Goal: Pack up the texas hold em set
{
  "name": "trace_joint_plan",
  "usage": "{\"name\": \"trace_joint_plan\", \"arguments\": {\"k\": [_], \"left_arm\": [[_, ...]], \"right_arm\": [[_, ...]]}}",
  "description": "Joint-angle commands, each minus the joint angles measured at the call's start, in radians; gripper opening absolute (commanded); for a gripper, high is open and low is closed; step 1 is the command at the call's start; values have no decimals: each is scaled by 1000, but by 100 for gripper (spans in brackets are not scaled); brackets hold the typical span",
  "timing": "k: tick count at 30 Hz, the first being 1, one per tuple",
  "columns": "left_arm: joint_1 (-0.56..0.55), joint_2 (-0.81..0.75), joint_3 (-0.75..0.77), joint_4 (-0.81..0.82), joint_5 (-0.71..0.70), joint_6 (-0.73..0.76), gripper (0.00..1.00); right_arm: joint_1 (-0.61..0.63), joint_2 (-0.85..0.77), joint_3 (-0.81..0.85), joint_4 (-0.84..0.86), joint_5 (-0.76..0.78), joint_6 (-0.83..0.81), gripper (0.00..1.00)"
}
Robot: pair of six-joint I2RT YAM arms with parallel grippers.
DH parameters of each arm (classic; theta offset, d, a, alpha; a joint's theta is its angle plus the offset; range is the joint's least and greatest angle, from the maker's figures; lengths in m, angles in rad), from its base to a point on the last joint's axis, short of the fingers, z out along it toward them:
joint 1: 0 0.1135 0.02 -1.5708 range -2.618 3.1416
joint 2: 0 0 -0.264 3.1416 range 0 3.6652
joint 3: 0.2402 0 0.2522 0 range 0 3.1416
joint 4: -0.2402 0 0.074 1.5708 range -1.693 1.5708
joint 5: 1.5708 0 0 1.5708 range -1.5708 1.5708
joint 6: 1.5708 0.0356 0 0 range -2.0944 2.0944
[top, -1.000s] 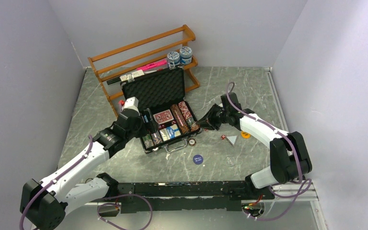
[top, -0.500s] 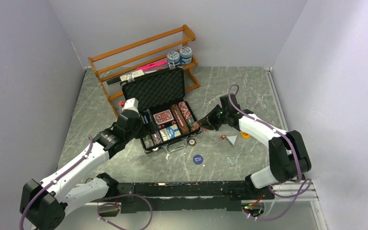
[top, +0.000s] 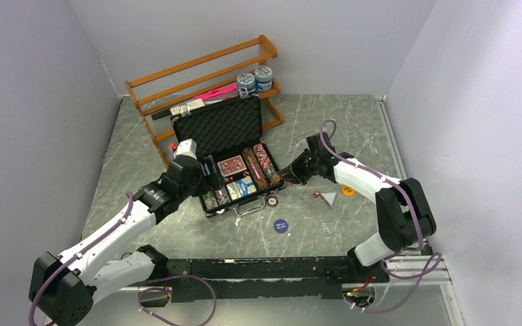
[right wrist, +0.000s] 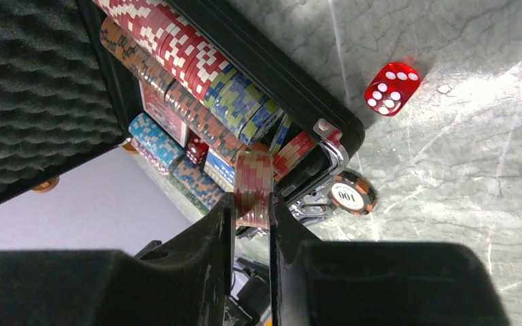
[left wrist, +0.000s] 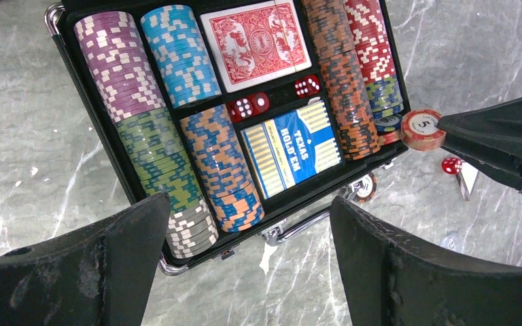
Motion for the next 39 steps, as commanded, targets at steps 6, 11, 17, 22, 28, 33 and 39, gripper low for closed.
{"name": "trace_joint_plan", "arguments": {"k": [6,11,17,22,28,33,39], "left_arm": [[-4,-9,12,4,-46,14,92],[-4,-12,10,3,-51,16,92],[-4,-7,7,13,-42,23,93],[-4,-2,-11,134,110,100,90],[-5,63,-44,387,419,141,74],[-10,125,-19,421,453,151,70],[-10,140,-8,407,437,167,71]], "right_arm": [[12,5,25,57,-9,62,20],[13,-6,18,89,-16,77,21],[13,1,20,52,-4,69,20],[12,-38,13,19,32,61,20],[10,-79,21,-56,78,39,20],[11,-111,11,-129,73,9,19],[11,-106,-22,-148,17,5,19]]}}
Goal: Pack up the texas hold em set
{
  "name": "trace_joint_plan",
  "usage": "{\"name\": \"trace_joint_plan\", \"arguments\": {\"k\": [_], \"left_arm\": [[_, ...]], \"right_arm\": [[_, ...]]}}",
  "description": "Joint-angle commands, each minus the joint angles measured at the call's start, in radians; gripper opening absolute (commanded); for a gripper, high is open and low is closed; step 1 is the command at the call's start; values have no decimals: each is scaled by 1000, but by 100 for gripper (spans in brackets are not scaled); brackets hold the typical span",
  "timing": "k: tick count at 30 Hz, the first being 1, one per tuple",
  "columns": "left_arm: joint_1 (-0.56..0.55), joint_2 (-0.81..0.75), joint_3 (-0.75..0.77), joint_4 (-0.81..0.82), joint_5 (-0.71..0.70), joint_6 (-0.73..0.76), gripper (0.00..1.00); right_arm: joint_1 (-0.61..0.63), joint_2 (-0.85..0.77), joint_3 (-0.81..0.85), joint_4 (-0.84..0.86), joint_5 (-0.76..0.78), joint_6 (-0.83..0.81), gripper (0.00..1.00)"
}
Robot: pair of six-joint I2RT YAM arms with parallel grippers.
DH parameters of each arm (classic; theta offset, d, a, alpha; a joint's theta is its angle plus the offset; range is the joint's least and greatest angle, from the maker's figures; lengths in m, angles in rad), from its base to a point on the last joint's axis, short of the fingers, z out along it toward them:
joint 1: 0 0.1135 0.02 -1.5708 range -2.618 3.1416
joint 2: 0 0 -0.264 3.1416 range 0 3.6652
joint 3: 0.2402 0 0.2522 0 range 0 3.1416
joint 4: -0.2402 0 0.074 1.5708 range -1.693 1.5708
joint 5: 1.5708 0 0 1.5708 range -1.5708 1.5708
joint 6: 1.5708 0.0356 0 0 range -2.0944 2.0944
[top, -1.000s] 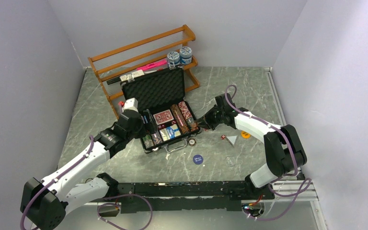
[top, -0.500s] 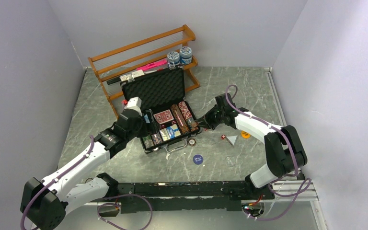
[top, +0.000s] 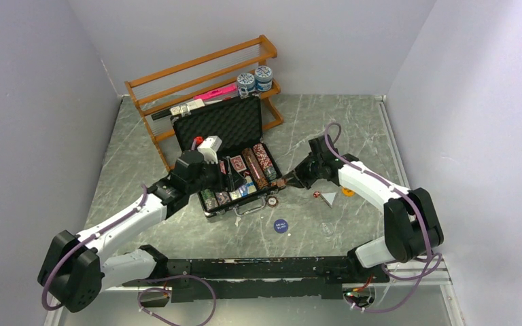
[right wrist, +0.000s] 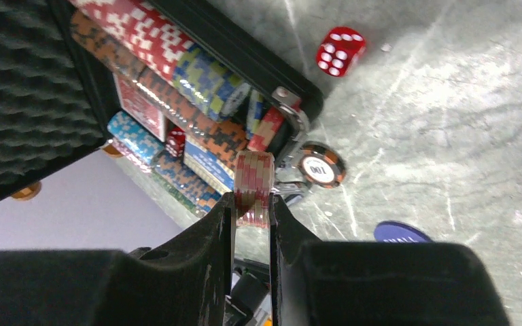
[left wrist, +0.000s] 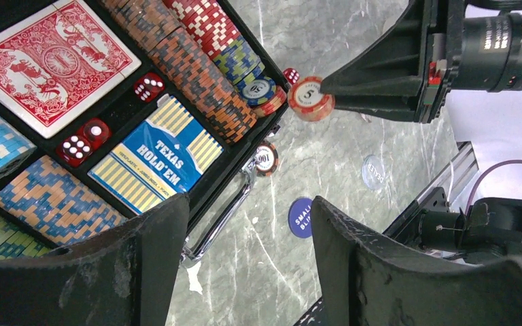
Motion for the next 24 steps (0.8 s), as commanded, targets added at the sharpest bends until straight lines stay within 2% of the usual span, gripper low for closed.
{"name": "trace_joint_plan", "arguments": {"k": [1,13,24], "left_arm": [[-4,6,30,48,31,34,71],[-4,3,24,36,6,42,72],[-4,-5,16,31,-14,43,73]], "right_arm": [[3,-17,-24,-18,-46,-11,19],[4,98,36,61,-54,-2,18],[2,103,68,87,-72,10,18]]}}
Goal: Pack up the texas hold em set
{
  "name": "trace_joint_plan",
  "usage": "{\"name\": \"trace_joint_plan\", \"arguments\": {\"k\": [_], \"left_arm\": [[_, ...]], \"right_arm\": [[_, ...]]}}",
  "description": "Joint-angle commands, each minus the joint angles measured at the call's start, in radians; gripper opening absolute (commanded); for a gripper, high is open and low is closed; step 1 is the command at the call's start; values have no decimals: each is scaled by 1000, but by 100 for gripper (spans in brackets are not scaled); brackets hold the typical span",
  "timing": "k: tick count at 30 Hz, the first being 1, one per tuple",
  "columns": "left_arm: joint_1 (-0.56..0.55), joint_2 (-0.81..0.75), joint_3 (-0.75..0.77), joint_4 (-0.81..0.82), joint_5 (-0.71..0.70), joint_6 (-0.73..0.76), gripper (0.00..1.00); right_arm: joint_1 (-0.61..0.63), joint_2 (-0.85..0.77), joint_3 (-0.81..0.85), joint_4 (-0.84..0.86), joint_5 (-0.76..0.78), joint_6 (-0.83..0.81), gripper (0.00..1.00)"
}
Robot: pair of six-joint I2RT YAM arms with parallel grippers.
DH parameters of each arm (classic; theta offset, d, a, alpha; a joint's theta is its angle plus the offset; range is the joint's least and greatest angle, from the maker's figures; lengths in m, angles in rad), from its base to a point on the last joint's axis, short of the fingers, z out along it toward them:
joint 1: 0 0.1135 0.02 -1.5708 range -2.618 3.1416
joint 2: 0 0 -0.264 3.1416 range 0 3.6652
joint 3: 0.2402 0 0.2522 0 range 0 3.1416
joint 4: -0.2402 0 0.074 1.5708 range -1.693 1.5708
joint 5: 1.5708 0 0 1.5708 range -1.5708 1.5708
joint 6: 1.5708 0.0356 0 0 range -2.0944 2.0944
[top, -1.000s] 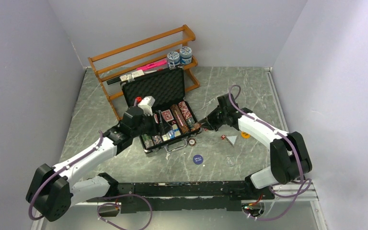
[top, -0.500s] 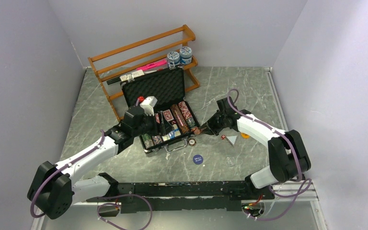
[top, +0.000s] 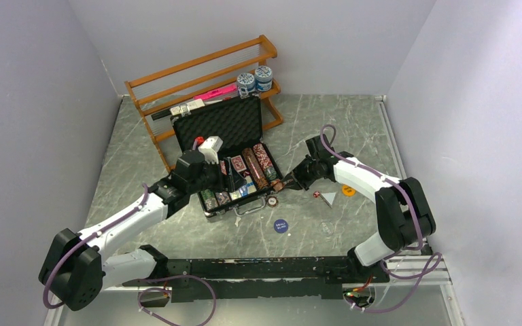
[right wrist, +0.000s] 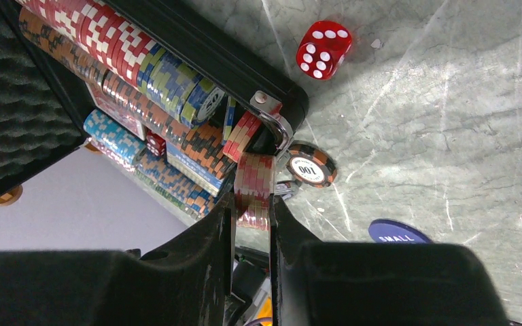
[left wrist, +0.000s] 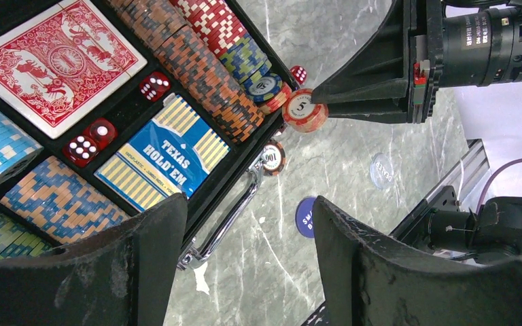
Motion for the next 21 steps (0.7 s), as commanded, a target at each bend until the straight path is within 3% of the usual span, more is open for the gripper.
{"name": "trace_joint_plan", "arguments": {"k": [1,10,21], "left_arm": [[-4,-17,17,27,-12,22,72],[-4,-10,24,21,-21,34,72],[-4,-3,22,21,-24,36,73]], "right_arm": [[5,6,50,106,7,15,18],[6,7,100,49,53,-70,18],[7,49,89,54,21,-58,17]]}}
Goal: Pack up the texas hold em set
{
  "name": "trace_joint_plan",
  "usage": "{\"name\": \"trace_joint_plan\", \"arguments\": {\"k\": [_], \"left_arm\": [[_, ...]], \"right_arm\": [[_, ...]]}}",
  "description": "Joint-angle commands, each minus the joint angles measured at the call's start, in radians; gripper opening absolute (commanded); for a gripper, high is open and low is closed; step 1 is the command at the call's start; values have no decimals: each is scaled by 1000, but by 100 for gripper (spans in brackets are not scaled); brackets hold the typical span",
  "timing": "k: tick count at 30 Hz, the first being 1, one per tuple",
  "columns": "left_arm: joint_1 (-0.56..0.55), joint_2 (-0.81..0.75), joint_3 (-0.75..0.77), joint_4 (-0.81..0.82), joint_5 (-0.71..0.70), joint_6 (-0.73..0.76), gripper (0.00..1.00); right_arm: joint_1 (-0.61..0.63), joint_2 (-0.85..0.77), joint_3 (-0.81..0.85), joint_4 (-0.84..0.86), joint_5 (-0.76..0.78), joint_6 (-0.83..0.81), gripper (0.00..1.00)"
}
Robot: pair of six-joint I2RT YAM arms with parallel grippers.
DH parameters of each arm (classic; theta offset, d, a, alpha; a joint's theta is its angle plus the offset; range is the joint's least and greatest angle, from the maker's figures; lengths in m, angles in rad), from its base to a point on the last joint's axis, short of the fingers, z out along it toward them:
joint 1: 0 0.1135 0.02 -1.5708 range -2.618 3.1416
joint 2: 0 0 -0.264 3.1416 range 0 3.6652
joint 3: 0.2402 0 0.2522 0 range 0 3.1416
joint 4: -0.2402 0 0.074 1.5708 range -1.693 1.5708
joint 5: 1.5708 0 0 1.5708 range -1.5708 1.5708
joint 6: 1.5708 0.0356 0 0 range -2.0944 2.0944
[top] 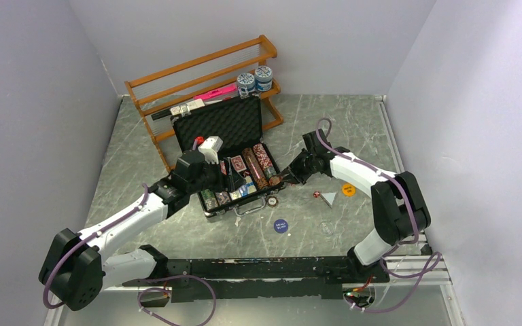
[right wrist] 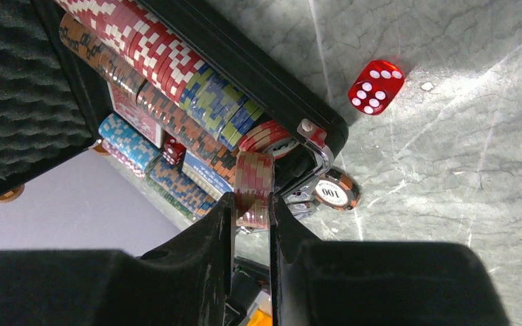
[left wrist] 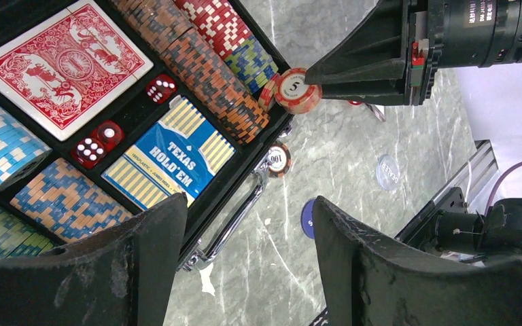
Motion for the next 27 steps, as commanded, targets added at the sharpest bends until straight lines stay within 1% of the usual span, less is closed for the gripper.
{"name": "trace_joint_plan", "arguments": {"k": [1,6,10,13,17,22,25,27], "left_arm": [[-4,-4,20,23,-13,21,73],[-4,-2,14,27,-11,16,73],[-4,5,18,27,-13,17,73],[-4,3,17,29,-18,16,73],[-4,-5,14,26,-27,16,74],[-4,-11,12,25,-34,20,74],[-4,-17,11,23,-41,24,74],[-4,-21,11,23,-47,26,74]], "right_arm": [[3,-1,23,17,-7,-3,17],[2,38,44,-71,-7,42,16],[4,100,103,-186,-8,63,15],[5,122,130,-235,-8,98,15],[4,157,181,-329,16,147,7],[3,236,275,-458,39,171,5],[3,281,327,-538,45,173,0],[1,308,366,-606,63,171,0]]}}
